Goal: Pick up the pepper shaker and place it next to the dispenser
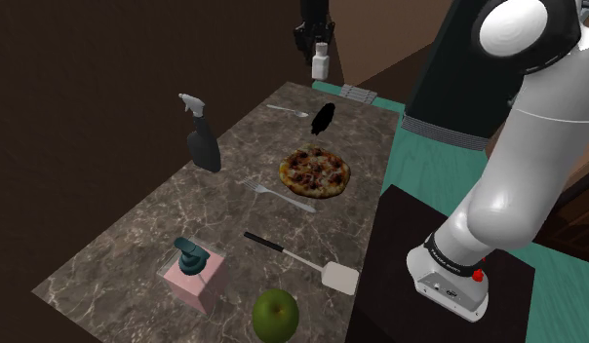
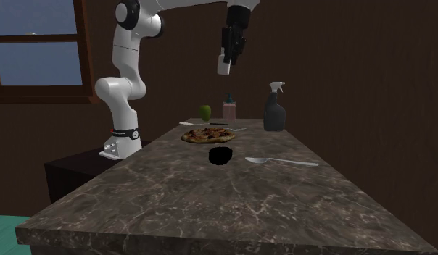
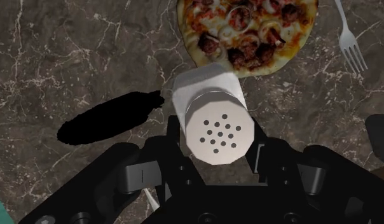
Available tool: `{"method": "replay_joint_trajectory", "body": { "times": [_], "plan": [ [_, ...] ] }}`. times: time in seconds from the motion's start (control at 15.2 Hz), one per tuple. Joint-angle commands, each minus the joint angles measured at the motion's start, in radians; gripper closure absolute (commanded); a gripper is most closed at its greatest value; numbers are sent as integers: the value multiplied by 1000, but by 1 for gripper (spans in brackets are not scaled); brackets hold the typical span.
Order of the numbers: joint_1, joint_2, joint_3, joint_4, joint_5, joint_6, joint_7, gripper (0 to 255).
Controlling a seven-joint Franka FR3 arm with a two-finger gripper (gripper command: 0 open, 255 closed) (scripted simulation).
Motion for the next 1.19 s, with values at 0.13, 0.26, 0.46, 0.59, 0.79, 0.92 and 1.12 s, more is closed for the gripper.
{"method": "replay_joint_trajectory", "body": {
  "times": [0.13, 0.26, 0.46, 0.59, 0.79, 0.92, 1.12],
  "plan": [
    [51, -84, 33, -112, 5, 25, 85, 255],
    [76, -119, 51, -157, 10, 35, 129, 255],
    [112, -163, 81, -213, 20, 47, 195, 255],
    [135, -186, 102, -243, 27, 54, 240, 255],
    [170, -214, 134, -278, 40, 61, 308, 255],
    [193, -228, 157, -295, 50, 66, 354, 255],
    [228, -240, 192, -311, 64, 71, 424, 255]
  ]
}}
